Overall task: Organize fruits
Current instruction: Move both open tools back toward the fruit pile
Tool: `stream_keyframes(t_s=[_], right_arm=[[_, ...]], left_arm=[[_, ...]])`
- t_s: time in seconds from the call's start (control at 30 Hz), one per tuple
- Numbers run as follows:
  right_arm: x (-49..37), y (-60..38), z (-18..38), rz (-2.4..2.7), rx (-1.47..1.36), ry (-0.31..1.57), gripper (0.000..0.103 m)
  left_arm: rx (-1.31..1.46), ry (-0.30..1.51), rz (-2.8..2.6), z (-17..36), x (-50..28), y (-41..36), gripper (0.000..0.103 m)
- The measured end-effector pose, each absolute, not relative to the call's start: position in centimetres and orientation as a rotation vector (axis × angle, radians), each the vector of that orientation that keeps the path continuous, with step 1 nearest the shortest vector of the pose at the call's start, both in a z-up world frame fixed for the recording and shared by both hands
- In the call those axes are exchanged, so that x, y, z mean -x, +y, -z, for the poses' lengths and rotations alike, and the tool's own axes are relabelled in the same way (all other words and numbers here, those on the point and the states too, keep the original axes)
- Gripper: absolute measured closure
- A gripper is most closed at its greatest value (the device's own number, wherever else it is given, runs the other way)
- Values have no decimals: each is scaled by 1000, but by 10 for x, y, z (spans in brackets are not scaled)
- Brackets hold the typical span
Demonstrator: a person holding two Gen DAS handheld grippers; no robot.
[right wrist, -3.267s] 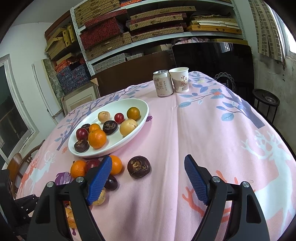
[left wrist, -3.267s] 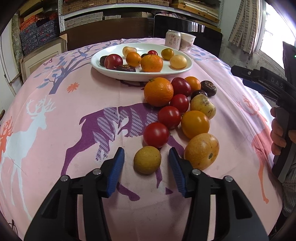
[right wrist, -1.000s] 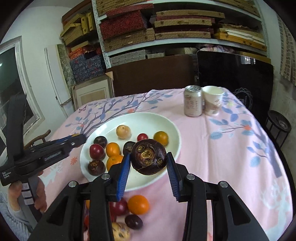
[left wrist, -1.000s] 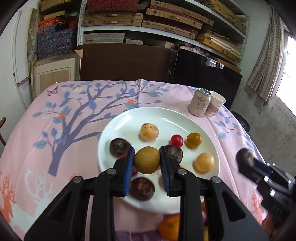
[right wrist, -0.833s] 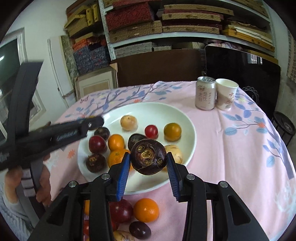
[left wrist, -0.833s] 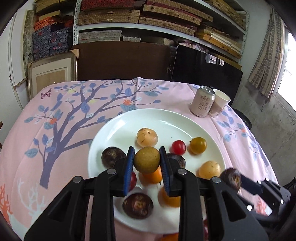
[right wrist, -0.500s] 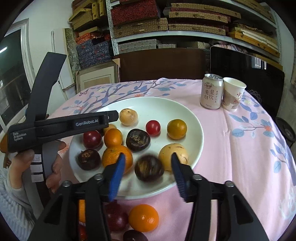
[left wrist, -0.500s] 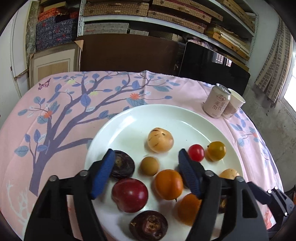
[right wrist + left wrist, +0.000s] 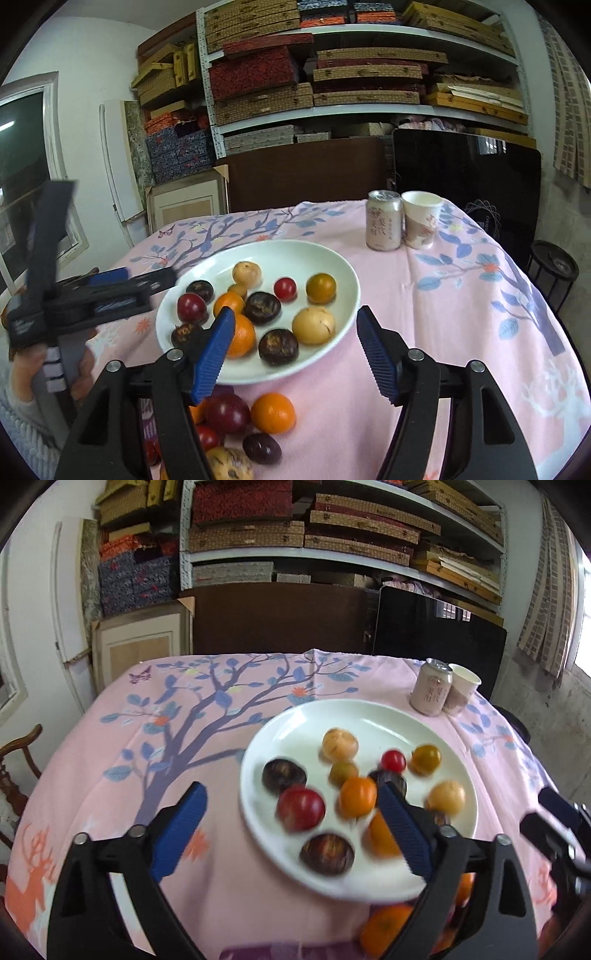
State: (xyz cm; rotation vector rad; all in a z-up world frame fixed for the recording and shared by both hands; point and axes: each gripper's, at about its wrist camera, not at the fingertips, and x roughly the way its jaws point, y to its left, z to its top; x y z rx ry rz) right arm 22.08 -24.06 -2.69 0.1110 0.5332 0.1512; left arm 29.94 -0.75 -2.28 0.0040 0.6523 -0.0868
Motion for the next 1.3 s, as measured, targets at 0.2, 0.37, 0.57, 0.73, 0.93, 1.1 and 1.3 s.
stream_keyframes(t_s=[0.2, 0.37, 0.57, 0.73, 0.93, 1.1, 1.3], right_arm=[[-193, -255, 38, -124, -166, 558, 25], [-167, -268, 48, -93, -231, 566, 19], [-150, -265, 52, -92, -208, 554, 14], [-153, -266, 54, -88, -212, 569, 13], [-152, -263, 54, -98, -199, 573, 13], [-153, -263, 55, -98, -197, 582, 13], [-152, -266, 55, -99, -216, 587, 13]], left_arm=[[20, 661, 54, 43, -222, 13, 7], [-9, 681, 41, 59, -173, 19, 6], [-54, 706, 75, 67, -152, 11, 6], [-87, 748, 113, 73, -158, 1, 6], [-118, 822, 152, 83, -169, -8, 6], [-73, 851, 136, 86, -175, 0, 4], [20, 798, -21, 76, -175, 34, 5]])
